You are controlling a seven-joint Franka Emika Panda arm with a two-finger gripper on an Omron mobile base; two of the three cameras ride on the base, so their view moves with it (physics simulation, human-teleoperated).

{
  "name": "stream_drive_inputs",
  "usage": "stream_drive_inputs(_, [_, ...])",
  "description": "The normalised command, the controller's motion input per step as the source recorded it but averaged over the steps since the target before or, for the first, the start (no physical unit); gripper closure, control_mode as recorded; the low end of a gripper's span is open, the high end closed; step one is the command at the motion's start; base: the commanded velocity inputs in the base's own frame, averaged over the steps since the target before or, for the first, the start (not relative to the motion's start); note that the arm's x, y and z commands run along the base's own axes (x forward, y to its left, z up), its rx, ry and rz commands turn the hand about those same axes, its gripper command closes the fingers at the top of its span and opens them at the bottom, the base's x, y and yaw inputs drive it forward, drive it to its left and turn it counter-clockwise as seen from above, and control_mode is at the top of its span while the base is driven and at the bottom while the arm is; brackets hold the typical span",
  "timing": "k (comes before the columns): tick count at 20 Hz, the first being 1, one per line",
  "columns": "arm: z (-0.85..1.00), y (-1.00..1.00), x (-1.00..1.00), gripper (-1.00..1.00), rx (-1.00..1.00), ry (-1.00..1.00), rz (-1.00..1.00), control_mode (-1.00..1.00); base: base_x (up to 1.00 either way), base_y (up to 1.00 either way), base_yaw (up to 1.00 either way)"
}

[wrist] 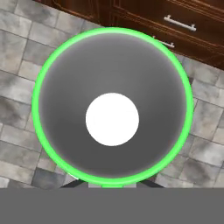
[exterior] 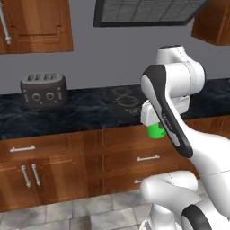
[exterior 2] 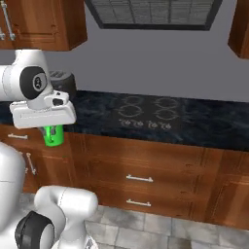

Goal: Clear the mugs and bowl far away from the sink.

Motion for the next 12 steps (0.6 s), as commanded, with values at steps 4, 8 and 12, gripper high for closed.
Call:
stream_drive_inputs(4, [0.00, 0.00, 0.00, 1.00, 0.00, 0.00, 0.00, 1.00, 1.00, -0.12, 0.18])
stream_drive_inputs(8, [0.00, 0.00, 0.00, 1.00, 0.00, 0.00, 0.00, 1.00, 1.00, -0.32, 0.26])
stream_drive_inputs(12, [0.00, 0.00, 0.00, 1.00, 0.00, 0.00, 0.00, 1.00, 0.99, -0.09, 0.23])
